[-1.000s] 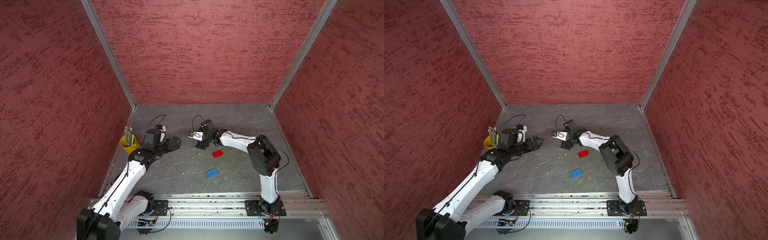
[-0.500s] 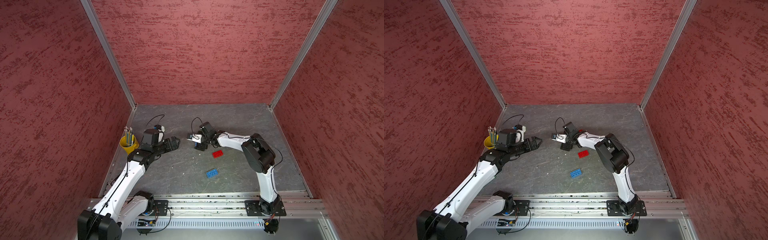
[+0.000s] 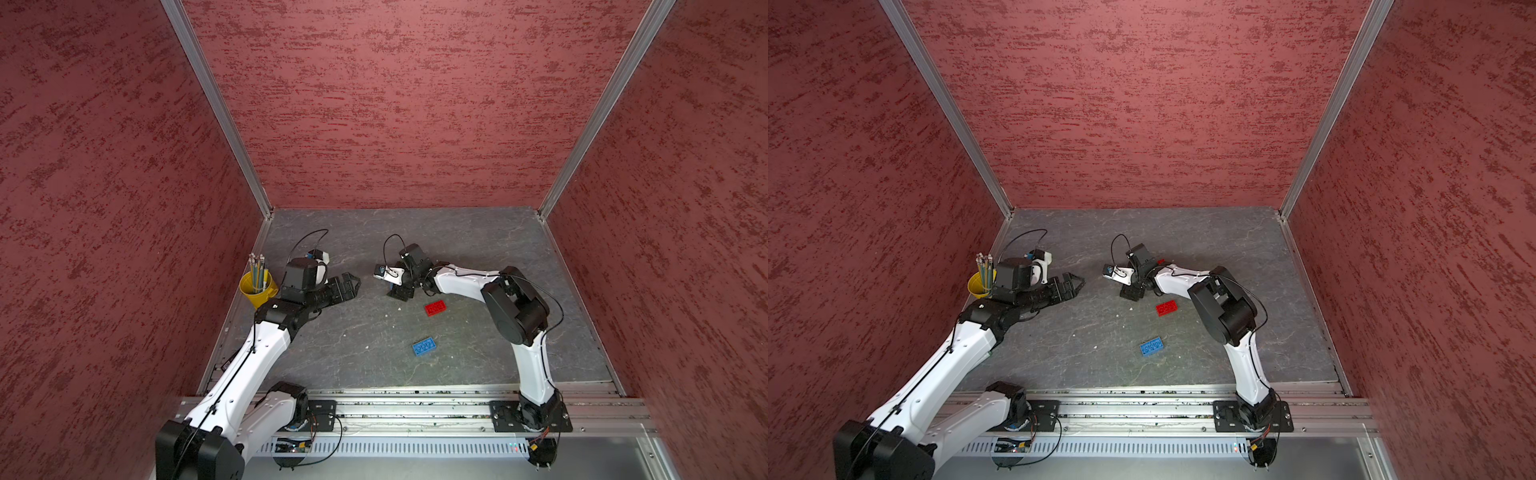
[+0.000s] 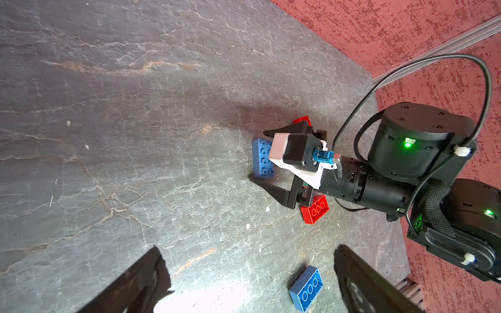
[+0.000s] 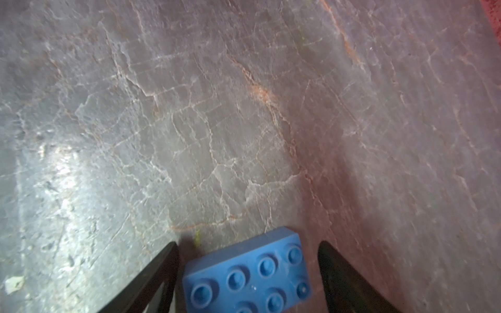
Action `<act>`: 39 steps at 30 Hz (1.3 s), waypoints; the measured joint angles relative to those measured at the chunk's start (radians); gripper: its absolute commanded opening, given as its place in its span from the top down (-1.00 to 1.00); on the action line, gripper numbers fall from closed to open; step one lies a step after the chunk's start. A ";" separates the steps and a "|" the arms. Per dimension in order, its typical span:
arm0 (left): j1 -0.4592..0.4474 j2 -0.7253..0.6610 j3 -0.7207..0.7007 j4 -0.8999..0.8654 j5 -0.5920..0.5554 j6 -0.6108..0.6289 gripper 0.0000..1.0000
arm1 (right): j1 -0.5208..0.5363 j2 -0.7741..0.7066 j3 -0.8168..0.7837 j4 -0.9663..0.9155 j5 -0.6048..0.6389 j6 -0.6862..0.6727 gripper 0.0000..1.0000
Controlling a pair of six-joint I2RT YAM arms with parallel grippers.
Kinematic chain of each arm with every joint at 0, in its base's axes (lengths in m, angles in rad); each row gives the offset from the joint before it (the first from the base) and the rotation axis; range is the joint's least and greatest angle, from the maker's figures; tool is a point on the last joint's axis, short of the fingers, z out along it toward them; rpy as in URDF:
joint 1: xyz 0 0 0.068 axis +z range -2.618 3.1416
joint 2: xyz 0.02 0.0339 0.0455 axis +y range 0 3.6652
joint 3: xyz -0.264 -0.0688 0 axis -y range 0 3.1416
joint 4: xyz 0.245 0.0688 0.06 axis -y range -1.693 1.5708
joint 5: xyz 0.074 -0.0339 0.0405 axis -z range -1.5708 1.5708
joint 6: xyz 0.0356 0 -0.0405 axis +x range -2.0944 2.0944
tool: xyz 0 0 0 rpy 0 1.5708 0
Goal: Assemble a rectangle with lego
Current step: Adjust the lego brick at the center of the board.
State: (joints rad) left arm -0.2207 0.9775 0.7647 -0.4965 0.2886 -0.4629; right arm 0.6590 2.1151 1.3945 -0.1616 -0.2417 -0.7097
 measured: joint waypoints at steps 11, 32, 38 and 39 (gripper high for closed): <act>0.004 0.002 0.015 -0.012 0.002 0.009 -0.99 | -0.039 0.021 0.042 -0.046 -0.090 0.051 -0.67; 0.011 0.002 0.015 -0.011 0.002 0.008 -0.99 | -0.046 0.043 0.047 -0.039 -0.113 0.158 -0.21; 0.016 0.002 0.015 -0.011 0.002 0.008 -0.99 | -0.045 -0.007 -0.048 0.058 -0.060 0.304 -0.13; 0.018 0.002 0.015 -0.011 0.002 0.008 -0.99 | -0.046 -0.013 -0.055 0.068 -0.041 0.347 -0.13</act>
State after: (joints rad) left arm -0.2028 0.9798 0.7799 -0.5076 0.2901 -0.4553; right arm 0.6132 2.1017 1.3396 -0.0937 -0.2825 -0.3626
